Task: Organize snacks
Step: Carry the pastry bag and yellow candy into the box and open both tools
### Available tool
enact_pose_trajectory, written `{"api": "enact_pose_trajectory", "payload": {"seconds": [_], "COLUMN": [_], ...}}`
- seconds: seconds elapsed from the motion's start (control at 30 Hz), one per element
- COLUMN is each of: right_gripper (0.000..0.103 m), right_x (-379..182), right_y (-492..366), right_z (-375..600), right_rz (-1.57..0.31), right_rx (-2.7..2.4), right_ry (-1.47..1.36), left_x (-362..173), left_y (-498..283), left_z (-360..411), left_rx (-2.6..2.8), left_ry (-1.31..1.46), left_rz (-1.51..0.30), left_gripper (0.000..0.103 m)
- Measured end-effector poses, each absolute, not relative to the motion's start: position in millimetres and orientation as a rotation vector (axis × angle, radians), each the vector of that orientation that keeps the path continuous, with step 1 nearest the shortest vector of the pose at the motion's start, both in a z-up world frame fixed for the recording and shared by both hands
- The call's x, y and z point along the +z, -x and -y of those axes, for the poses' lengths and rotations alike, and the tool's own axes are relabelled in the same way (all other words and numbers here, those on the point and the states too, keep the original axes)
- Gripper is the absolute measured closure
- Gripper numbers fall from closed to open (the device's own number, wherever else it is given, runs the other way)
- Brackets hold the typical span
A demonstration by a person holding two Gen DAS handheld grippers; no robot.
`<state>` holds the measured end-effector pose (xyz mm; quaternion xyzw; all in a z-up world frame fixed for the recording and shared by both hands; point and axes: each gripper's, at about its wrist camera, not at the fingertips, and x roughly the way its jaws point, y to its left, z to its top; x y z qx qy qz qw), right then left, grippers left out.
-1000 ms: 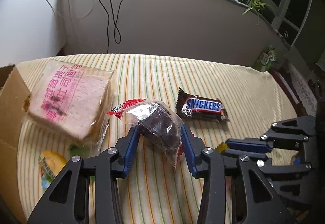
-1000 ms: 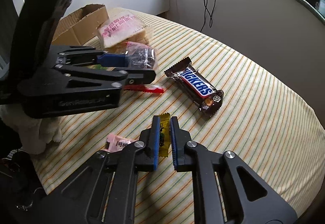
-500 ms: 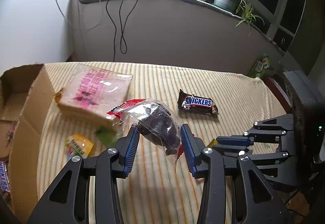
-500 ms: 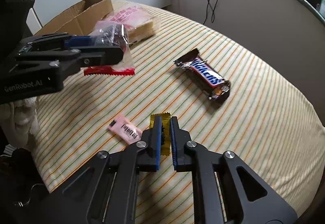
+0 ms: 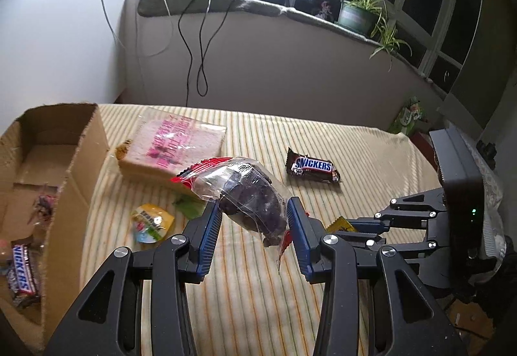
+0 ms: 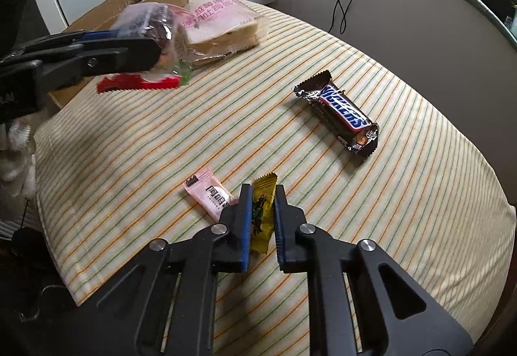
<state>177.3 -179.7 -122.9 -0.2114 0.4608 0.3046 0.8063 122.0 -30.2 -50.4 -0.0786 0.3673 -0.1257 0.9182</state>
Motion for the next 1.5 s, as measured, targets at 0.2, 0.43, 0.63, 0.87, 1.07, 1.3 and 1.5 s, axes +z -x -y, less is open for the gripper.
{"api": "enact_pose_trajectory", "payload": {"seconds": [0.2,0.43,0.63,0.87,1.07,1.3,1.5], "right_gripper": [0.092,0.093,0.092,0.092,0.092,0.092,0.092], "right_x": [-107.7,-71.7,-51.1,-39.3,-32.5,-40.6,-55.5], "right_y": [-171.6,-167.4,-172.9,-185.8,-195.2,-201.7,-203.6], "right_z": [182.6,170.4,137.2,79.0,23.1,-43.6,-83.9], "right_rz": [-0.954,-0.889,-0.847,-0.806,-0.79,-0.801,-0.823], "right_rx": [0.625,0.641,0.693,0.765,0.841,0.915,0.952], "right_ry": [0.414,0.381,0.359,0.362,0.371,0.408,0.442], "left_x": [-40.3,-28.5,-22.3,-21.7,-26.3,-34.6,-39.1], "left_y": [-109.5,-91.7,-78.3,-67.6,-58.8,-57.5,-58.5], "left_z": [14.6,-17.0,-51.7,-100.3,-131.9,-151.1,-159.4], "left_rx": [-0.251,-0.212,-0.148,-0.055,0.004,0.037,0.042], "left_ry": [0.174,0.187,0.201,0.227,0.246,0.257,0.267], "left_rz": [-0.725,-0.683,-0.658,-0.646,-0.646,-0.666,-0.678], "left_gripper": [0.063,0.063,0.063,0.063,0.063,0.063,0.063]}}
